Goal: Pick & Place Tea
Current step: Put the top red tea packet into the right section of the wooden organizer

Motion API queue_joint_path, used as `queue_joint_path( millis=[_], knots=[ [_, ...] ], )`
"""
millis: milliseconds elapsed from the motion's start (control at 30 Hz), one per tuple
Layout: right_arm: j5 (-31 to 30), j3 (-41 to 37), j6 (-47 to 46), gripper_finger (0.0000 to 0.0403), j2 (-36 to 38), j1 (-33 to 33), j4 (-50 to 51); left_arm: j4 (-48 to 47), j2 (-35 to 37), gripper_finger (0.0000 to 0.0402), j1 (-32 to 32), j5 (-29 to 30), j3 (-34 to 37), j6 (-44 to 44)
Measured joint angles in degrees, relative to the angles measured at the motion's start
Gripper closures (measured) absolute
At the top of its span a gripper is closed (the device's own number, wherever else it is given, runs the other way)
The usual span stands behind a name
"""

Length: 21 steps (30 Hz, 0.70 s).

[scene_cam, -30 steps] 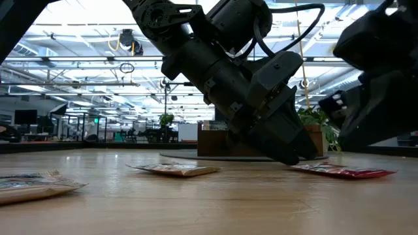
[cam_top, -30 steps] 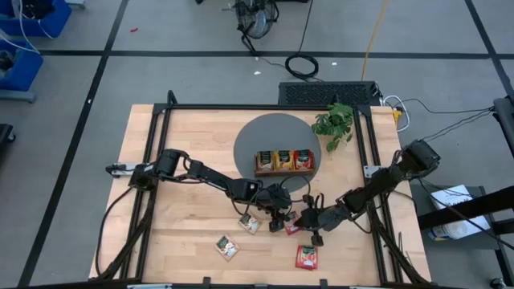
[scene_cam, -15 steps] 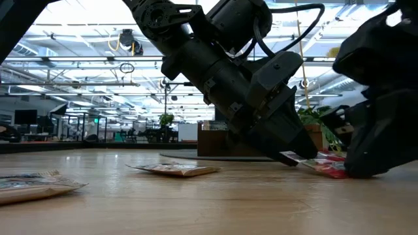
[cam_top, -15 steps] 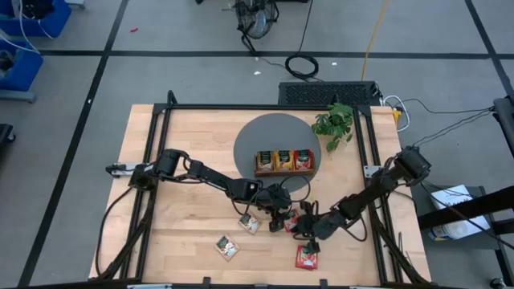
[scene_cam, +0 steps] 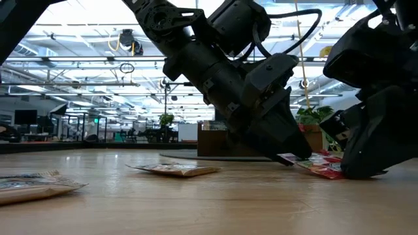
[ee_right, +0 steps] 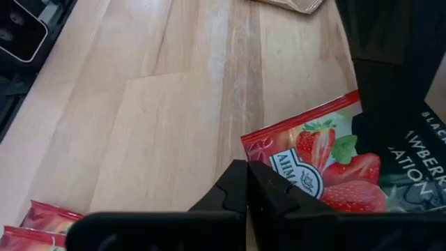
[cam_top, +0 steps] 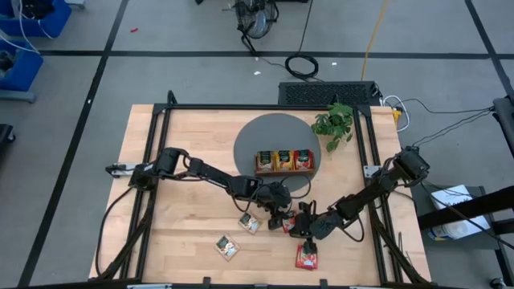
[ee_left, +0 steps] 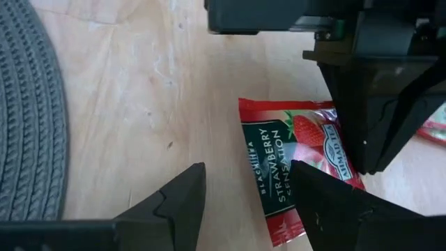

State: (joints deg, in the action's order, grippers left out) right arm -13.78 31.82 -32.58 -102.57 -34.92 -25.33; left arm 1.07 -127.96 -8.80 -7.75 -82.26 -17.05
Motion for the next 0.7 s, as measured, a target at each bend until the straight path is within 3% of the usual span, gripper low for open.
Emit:
queue_joint_path(
  millis=[333, 700],
  knots=[
    [-0.8, -0.7, -3.7, 0.0403, -1.9, -1.9, -0.9, -4.7, 1.4, 0.0189, -0.1, 0.2, 0.0, 6.9],
    [-1.9, -0.9, -3.0, 0.0403, -2.8, -3.1, -1.8, -6.7, 2.4, 0.0189, 0.9, -2.2, 0.1, -0.1]
  ],
)
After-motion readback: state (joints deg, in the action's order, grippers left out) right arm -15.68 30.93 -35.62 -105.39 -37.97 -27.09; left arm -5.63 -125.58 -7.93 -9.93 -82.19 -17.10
